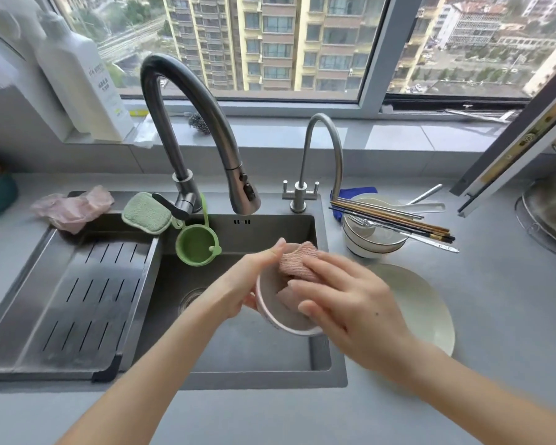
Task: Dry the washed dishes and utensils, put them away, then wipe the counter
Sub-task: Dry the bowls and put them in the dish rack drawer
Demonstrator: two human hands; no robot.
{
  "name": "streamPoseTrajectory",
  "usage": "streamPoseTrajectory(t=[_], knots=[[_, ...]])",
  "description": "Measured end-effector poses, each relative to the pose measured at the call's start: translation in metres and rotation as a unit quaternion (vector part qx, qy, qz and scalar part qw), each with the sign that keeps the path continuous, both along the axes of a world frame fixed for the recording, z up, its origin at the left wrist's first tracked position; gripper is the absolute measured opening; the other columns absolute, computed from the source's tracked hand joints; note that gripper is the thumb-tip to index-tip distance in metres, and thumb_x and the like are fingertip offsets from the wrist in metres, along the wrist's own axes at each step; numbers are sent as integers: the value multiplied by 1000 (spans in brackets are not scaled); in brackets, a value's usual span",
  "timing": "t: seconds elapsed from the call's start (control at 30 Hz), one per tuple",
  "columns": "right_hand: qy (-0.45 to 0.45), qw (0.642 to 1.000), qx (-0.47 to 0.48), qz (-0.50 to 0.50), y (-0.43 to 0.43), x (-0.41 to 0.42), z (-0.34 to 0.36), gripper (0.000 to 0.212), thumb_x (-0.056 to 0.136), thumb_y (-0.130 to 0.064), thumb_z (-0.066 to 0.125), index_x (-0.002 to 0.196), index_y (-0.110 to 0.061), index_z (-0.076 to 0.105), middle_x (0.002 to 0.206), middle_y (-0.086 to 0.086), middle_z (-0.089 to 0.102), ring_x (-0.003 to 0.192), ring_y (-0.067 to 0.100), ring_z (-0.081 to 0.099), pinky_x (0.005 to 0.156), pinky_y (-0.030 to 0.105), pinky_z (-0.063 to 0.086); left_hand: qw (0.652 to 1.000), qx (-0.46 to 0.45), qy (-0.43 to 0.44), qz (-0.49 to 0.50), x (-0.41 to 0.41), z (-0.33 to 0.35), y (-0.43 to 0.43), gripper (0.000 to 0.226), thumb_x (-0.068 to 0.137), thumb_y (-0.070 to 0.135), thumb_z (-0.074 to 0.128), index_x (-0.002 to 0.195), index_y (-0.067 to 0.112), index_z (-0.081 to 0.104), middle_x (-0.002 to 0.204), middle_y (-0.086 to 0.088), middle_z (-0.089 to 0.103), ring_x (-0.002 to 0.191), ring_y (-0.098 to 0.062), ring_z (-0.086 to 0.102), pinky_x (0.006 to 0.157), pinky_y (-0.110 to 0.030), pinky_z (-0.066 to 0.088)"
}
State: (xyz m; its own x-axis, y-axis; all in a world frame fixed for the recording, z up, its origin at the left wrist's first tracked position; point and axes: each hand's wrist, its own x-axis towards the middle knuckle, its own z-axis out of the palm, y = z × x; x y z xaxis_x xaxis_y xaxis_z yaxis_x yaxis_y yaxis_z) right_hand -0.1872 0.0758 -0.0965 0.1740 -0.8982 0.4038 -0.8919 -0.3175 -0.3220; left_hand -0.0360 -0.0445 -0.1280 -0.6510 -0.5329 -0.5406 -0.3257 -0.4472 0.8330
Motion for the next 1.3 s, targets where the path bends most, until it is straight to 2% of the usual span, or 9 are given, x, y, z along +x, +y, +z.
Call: streamPoseTrajectory(t=[0.2,0.4,0.6,0.7,0.77,0.87,0.97,1.1,1.3], knots=[[75,955,278,72,-1,9,-17,78,85,-71,-5,152,-32,3,160,6,-14,147,23,-18,119,37,-10,997,-55,-28,42,-16,9,6,52,88,57,49,103,12,71,101,-14,72,93,-29,69,84,-46,53],[46,919,376,109,3,-8,6,70,83,-67,31,146,-53,4,147,-12,35,130,14,39,98,26,30,997,31,-40,66,-23,-1,11,55,85,58,53,103,9,68,86,-11,69,71,-22,66,59,-25,50],[-499,798,338,0,-8,18,-6,52,91,-30,47,141,-39,35,140,-17,49,127,-8,44,111,22,33,981,7,0,194,-41,-8,12,57,53,66,71,74,13,74,83,-12,72,91,-33,67,92,-46,51],[-303,902,305,41,5,15,-8,56,94,-41,38,147,-41,23,152,-22,31,138,-4,30,115,37,28,989,-15,-13,144,-36,-3,5,41,66,57,70,61,16,67,65,-4,63,67,-25,60,68,-30,47],[-62,959,260,95,14,-1,-5,49,97,-43,32,146,-41,30,152,-17,32,136,6,35,104,49,32,997,26,-34,59,-31,3,0,58,61,59,71,91,8,70,85,-14,66,74,-27,63,70,-33,49],[148,954,175,195,13,-30,1,48,94,-49,43,139,-30,48,147,-4,44,127,22,46,103,51,33,995,61,-53,-62,-32,10,-5,83,55,64,68,115,8,64,109,-23,66,98,-38,63,97,-52,45],[298,909,158,246,1,-52,3,63,85,-63,47,140,-33,45,155,2,30,142,31,23,119,44,10,988,56,-39,-140,-40,14,-11,74,64,65,68,118,15,65,118,-23,64,113,-43,58,103,-59,38],[246,942,169,152,-1,-46,-13,55,85,-55,49,135,-33,51,146,6,43,128,33,44,112,46,26,995,44,-84,-40,-51,18,-10,64,71,59,63,115,12,64,106,-15,69,90,-32,67,84,-46,53],[-85,973,202,-72,-8,-3,-31,49,83,-51,33,119,-34,61,126,-12,62,104,20,65,84,51,45,965,106,9,240,-69,2,14,45,84,47,62,100,4,65,84,-11,64,76,-24,62,74,-33,50]])
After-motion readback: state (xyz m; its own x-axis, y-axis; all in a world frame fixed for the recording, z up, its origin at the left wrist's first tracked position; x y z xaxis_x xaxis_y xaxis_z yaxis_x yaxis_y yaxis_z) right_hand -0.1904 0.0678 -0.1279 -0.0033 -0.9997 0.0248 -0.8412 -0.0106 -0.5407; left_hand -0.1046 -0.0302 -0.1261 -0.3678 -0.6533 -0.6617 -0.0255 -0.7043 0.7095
